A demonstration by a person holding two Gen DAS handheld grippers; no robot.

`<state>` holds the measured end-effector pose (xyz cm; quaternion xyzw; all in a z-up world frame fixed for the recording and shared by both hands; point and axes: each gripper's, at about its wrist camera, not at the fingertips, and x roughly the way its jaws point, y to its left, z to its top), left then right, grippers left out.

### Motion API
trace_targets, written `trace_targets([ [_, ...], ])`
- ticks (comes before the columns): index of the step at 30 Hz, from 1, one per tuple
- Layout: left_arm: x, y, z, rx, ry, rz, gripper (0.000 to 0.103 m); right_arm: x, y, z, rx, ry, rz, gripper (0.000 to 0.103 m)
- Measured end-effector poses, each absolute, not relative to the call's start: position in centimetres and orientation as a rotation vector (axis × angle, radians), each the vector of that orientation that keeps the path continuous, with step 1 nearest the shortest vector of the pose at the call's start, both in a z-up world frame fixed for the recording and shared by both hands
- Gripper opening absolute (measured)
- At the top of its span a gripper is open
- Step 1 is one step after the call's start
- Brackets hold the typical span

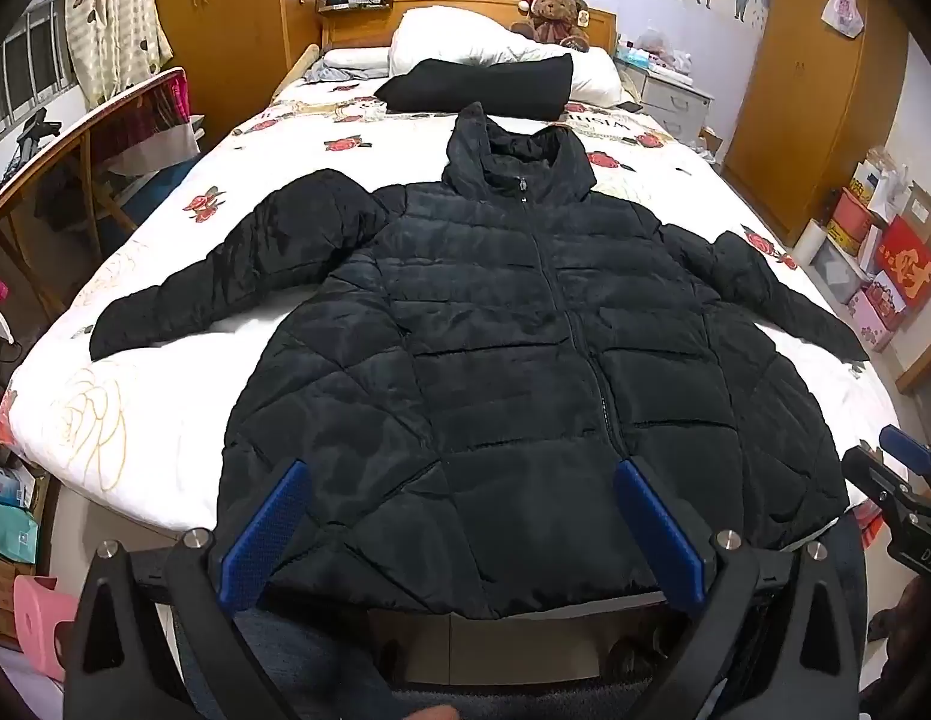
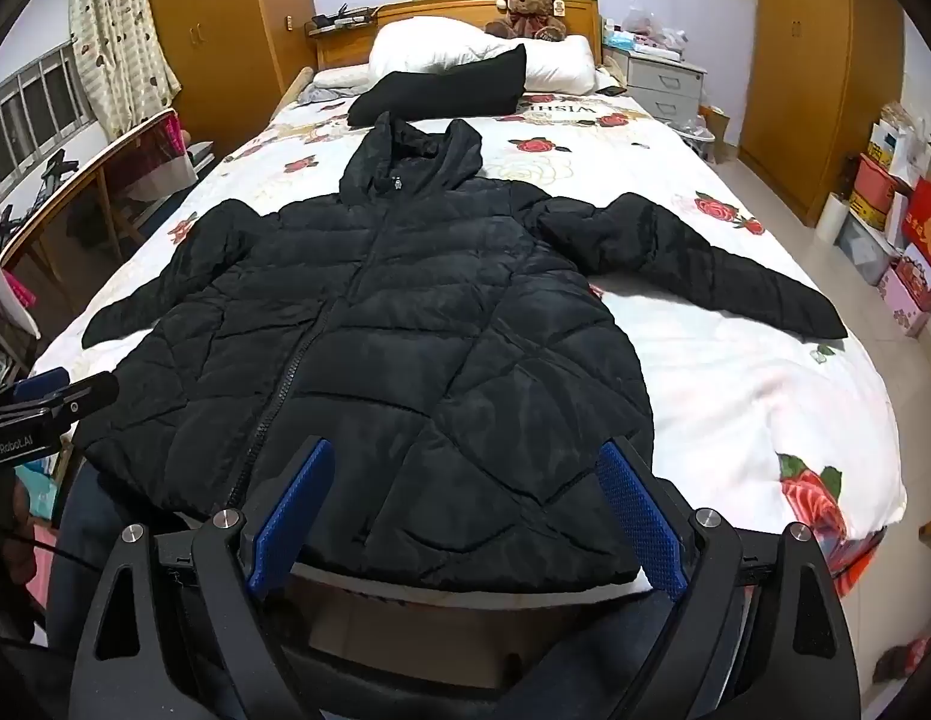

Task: Fold large clothes

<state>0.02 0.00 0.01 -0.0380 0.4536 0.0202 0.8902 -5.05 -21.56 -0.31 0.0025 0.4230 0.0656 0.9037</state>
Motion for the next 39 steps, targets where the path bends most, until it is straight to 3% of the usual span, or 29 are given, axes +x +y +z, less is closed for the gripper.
trace_targets([
  [39,-0.05,0.01,-0.5,-0.072,0.943,0.041,0.102,-4.75,-20.96,-0.9,-0.016,0.893,0.127,0.09],
])
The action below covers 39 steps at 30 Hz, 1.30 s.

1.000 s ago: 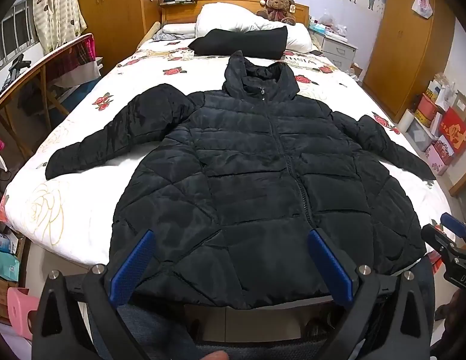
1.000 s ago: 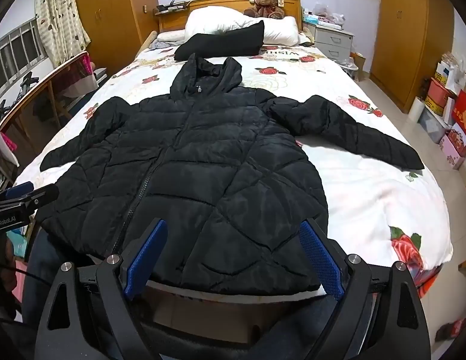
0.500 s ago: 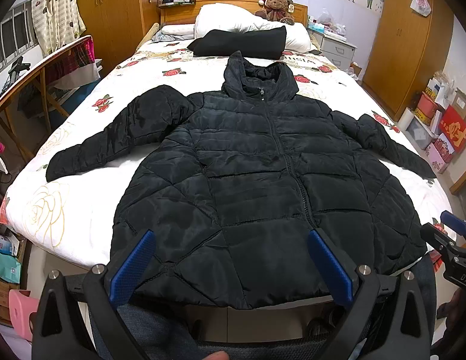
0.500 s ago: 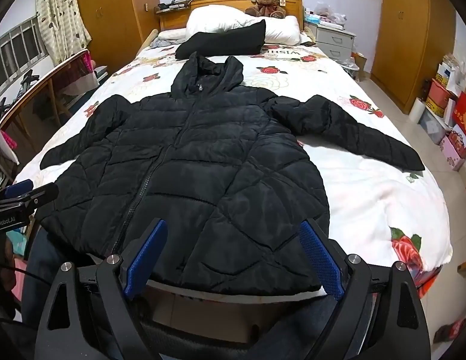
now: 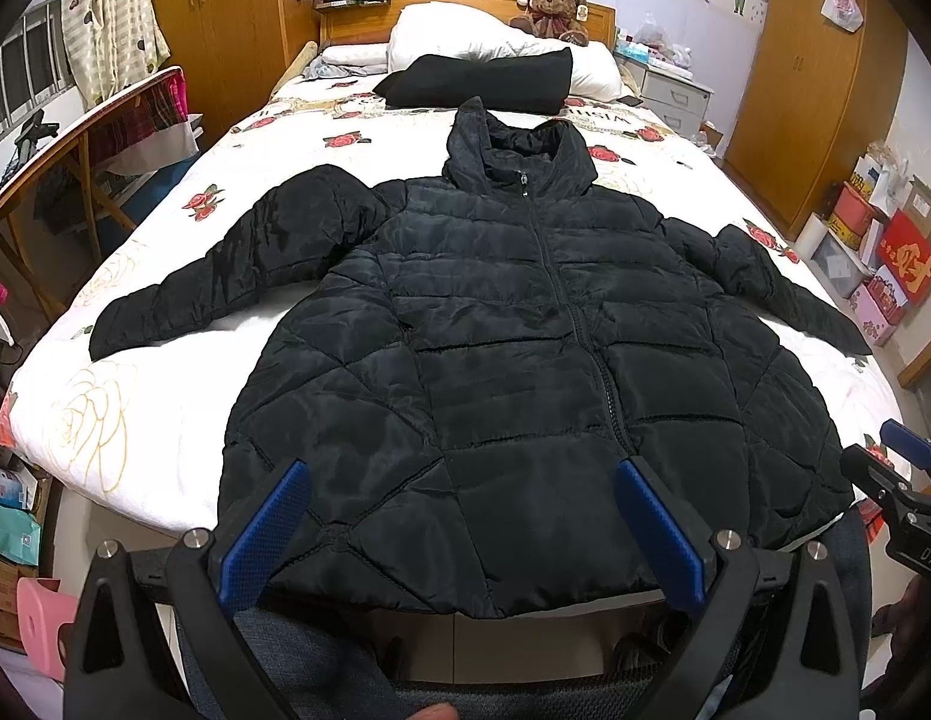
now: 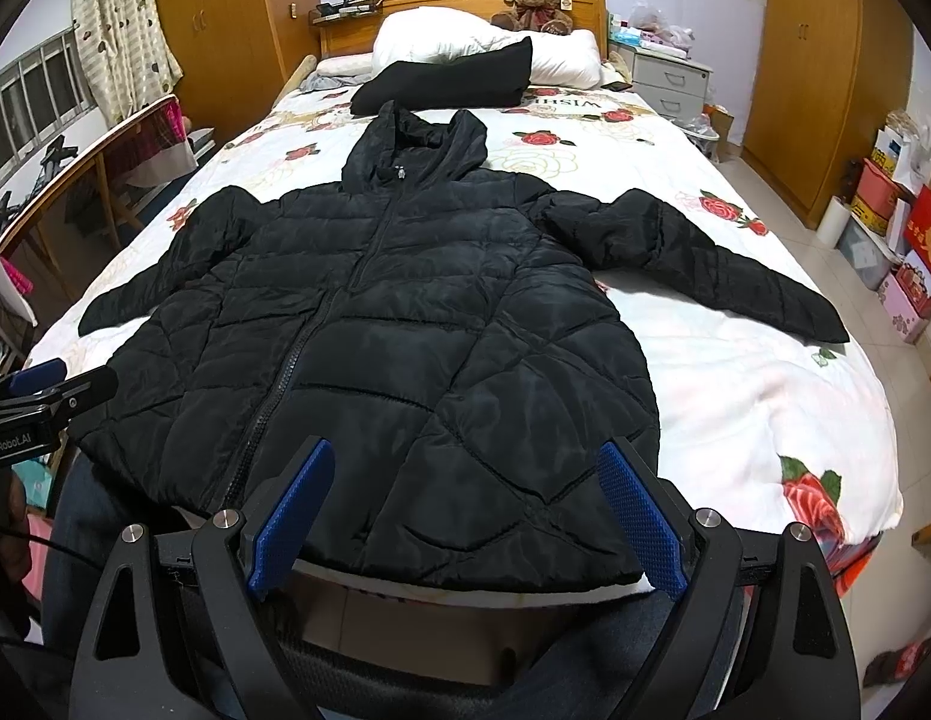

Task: Fold large clothes

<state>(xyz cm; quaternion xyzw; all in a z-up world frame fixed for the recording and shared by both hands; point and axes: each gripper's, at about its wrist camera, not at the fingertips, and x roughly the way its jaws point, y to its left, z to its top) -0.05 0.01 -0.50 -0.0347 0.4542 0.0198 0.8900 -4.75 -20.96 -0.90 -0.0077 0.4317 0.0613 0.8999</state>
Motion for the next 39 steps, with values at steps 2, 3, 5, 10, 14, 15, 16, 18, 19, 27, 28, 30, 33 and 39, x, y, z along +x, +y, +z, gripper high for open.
trace_targets([
  [2,-0.05,-0.02,-0.51,-0.071,0.943,0.043,0.102,-4.69,-20.65,-0.93,-0.025,0.898,0.128,0.09],
  [3,-0.05,-0.01,-0.52,-0.072,0.944,0.042,0.102,-4.71,-20.63,-0.94,-0.026,0.898,0.129,0.09],
  [5,-0.01,-0.07,-0.66,-0.072,0.947,0.04,0.102,-4.67,-20.63,-0.88,-0.028,0.898,0.129,0.09],
  [10,0.01,-0.15,-0.77,-0.073,0.949,0.041,0.102,-4.65,-20.67,-0.94,-0.03,0.899,0.128,0.09],
  [14,0.07,-0.22,-0.95,-0.073,0.953,0.041,0.102,-4.59,-20.81,-0.98,-0.029,0.903,0.129,0.09],
  [15,0.15,-0.23,-1.03,-0.074,0.955,0.041,0.102,-4.58,-20.81,-1.01,-0.029,0.904,0.13,0.09],
  [16,0.12,-0.24,-1.11,-0.075,0.955,0.04,0.102,-4.52,-20.82,-1.07,-0.03,0.905,0.131,0.09],
  [18,0.12,-0.25,-1.11,-0.074,0.955,0.041,0.102,-4.51,-20.86,-1.11,-0.03,0.905,0.131,0.09],
  [19,0.11,-0.27,-1.15,-0.074,0.955,0.041,0.102,-4.51,-20.87,-1.12,-0.03,0.906,0.13,0.09],
  [27,0.13,-0.2,-1.1,-0.076,0.955,0.04,0.102,-4.51,-20.78,-1.16,-0.032,0.906,0.131,0.09],
  [28,0.14,-0.21,-1.09,-0.075,0.956,0.041,0.102,-4.48,-20.71,-1.2,-0.033,0.907,0.131,0.09],
  [30,0.15,-0.2,-1.08,-0.076,0.956,0.041,0.102,-4.48,-20.69,-1.2,-0.032,0.907,0.131,0.09],
  [33,0.15,-0.19,-1.09,-0.076,0.956,0.041,0.102,-4.48,-20.68,-1.2,-0.033,0.907,0.13,0.09],
  [39,0.16,-0.15,-1.13,-0.074,0.957,0.04,0.102,-4.47,-20.69,-1.22,-0.033,0.906,0.13,0.09],
])
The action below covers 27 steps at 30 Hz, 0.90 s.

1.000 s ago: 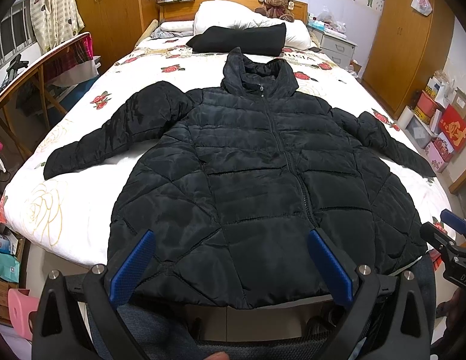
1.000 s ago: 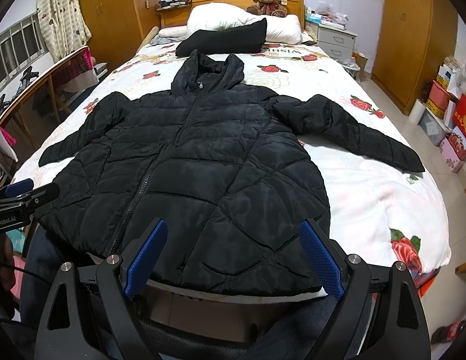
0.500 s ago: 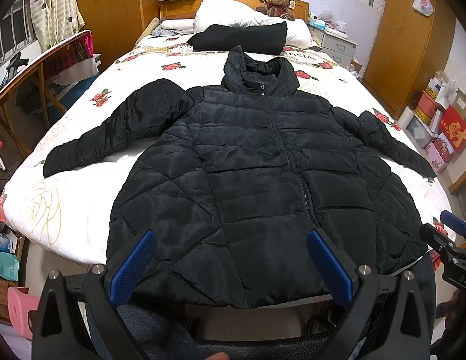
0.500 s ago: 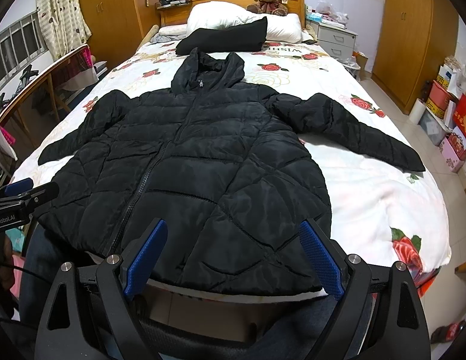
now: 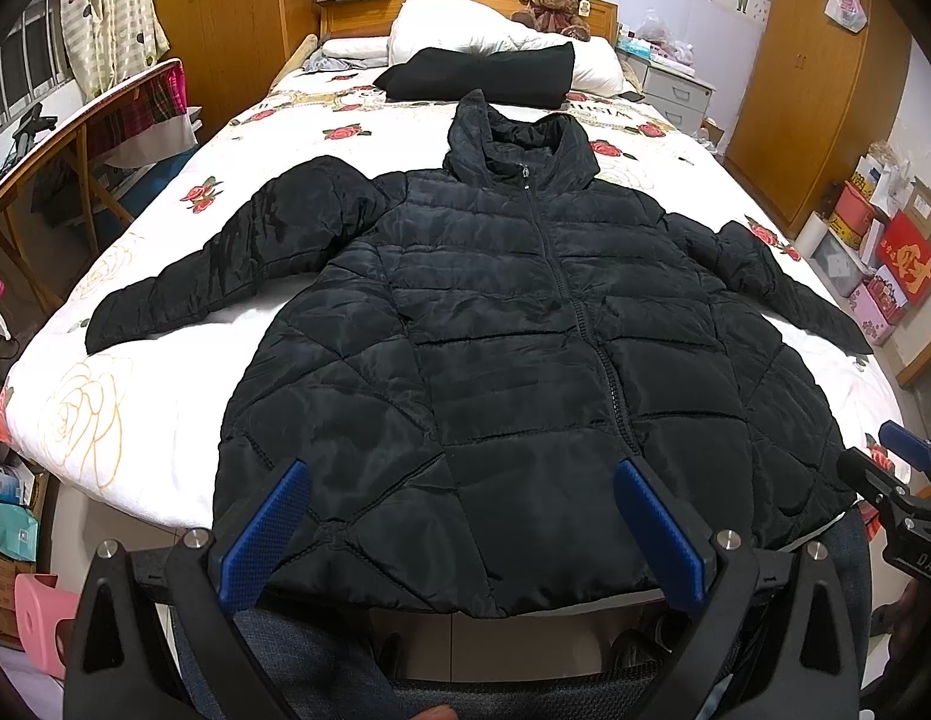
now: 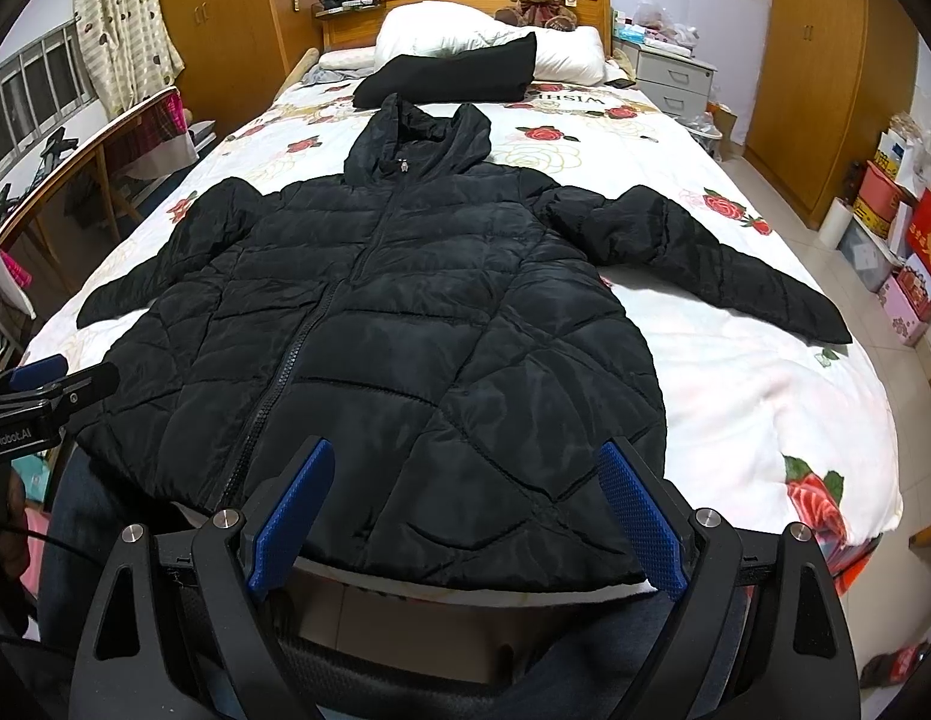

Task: Fold large clothes

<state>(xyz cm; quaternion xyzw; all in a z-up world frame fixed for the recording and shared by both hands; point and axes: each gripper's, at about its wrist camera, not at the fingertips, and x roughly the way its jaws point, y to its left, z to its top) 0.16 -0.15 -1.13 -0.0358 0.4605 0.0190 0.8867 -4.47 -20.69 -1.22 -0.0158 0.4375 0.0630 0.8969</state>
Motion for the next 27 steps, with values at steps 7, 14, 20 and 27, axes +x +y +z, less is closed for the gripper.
trace_targets([
  [7,0.5,0.3,-1.7,-0.074,0.951,0.039,0.102,-4.3,-20.2,-1.1,-0.045,0.895,0.13,0.09],
  [14,1.7,2.2,-1.5,-0.08,0.93,0.062,0.102,-2.5,-19.0,-0.4,-0.086,0.885,0.146,0.09],
  [20,3.7,5.1,-2.1,-0.103,0.927,0.12,0.102,0.3,-17.1,-0.3,-0.127,0.884,0.183,0.09],
  [27,6.5,9.3,-3.4,-0.143,0.93,0.189,0.102,4.3,-14.0,-1.1,-0.168,0.899,0.236,0.09],
])
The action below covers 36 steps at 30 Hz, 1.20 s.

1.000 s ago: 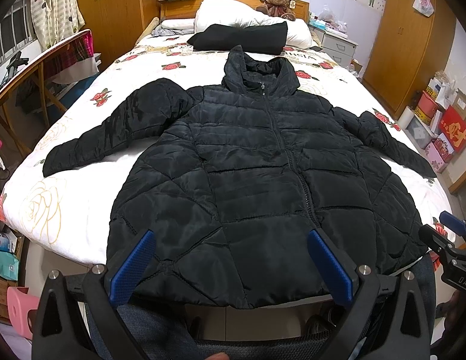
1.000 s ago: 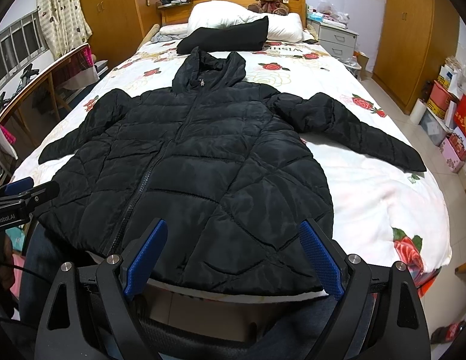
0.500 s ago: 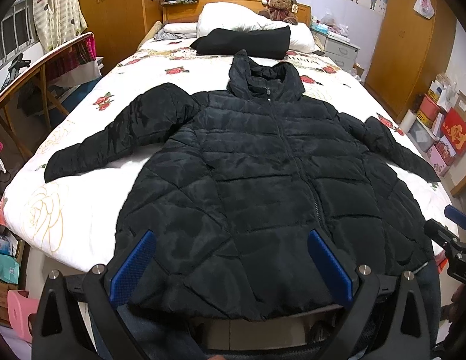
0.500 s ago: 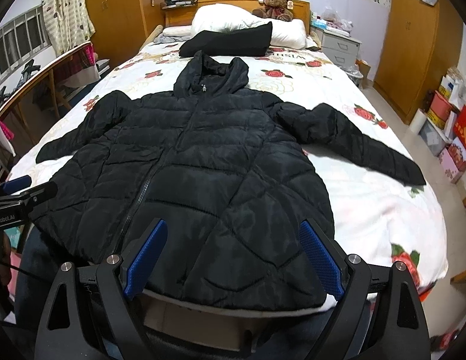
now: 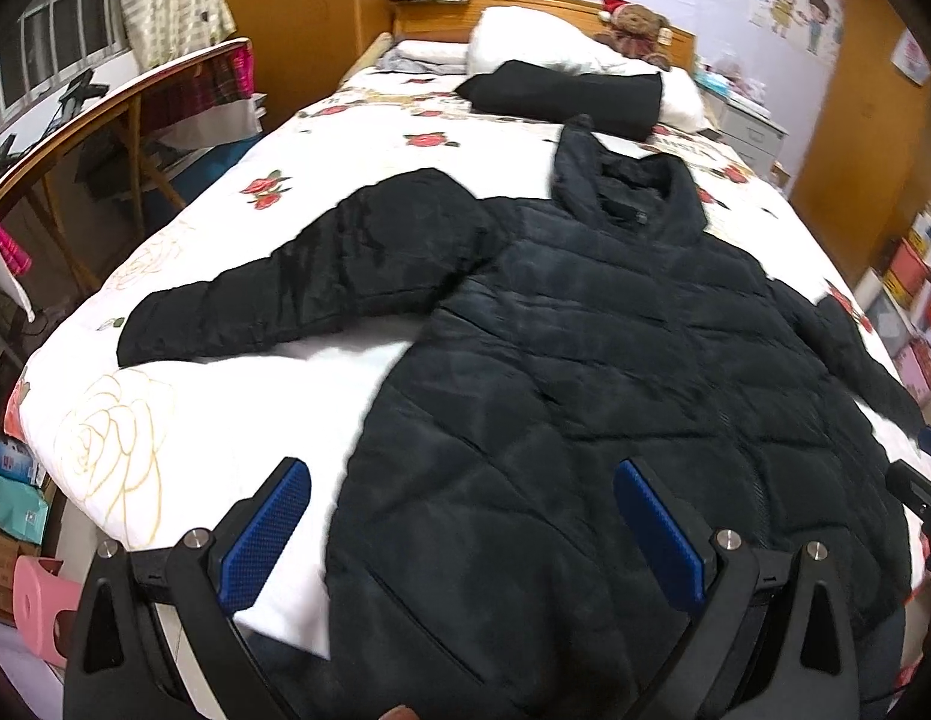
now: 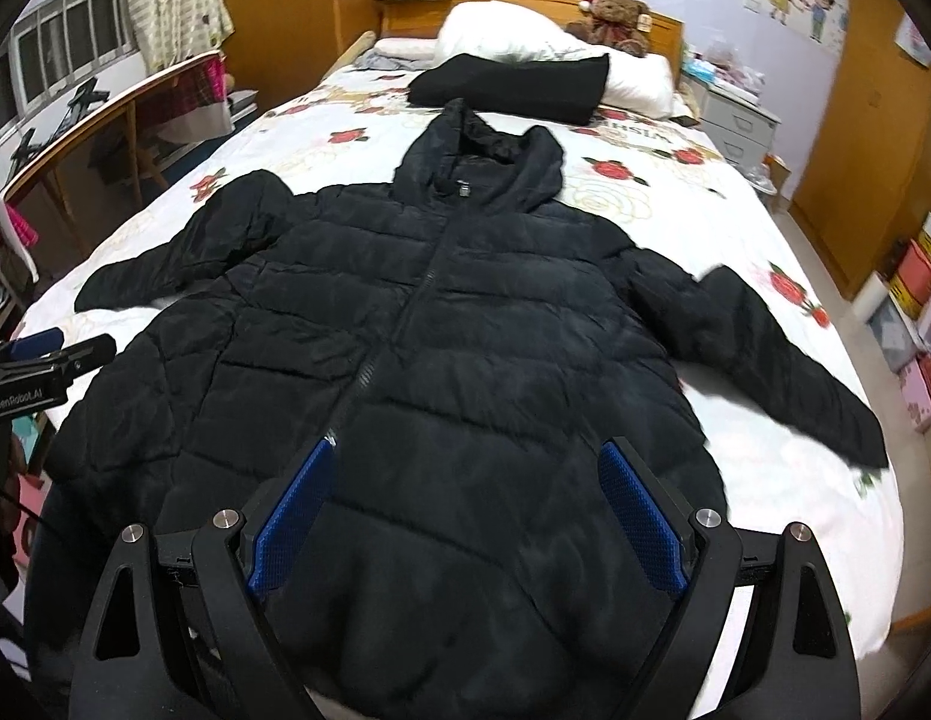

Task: Fold large clothes
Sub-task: 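Move the left tool to the black jacket sleeve and grasp its cuff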

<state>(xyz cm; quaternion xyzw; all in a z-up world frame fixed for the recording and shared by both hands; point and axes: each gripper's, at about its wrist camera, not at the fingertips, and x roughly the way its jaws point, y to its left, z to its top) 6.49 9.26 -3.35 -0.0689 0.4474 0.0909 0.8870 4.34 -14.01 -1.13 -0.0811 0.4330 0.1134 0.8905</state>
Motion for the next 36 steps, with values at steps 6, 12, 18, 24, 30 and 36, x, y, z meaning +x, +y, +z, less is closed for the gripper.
trace_targets([
  [6,8.5,13.4,-4.4,-0.198,0.931,0.247,0.101,7.7,-10.8,-2.1,-0.19,0.908,0.299,0.09],
  [12,10.2,17.8,-6.2,-0.269,0.955,0.347,0.094,10.3,-8.0,-2.9,-0.213,0.919,0.353,0.09],
  [18,11.8,21.9,-8.2,-0.355,0.969,0.378,0.094,12.7,-5.3,-3.7,-0.24,0.929,0.394,0.09],
  [24,12.6,27.7,-10.2,-0.486,0.952,0.478,0.09,14.3,-3.6,-4.5,-0.255,0.936,0.409,0.09],
  [30,13.0,33.3,-12.6,-0.639,0.917,0.593,0.085,15.3,-3.0,-5.6,-0.266,0.951,0.398,0.09],
  [36,13.4,36.8,-15.2,-0.72,0.89,0.674,0.075,16.0,-3.1,-6.8,-0.309,0.974,0.348,0.09],
])
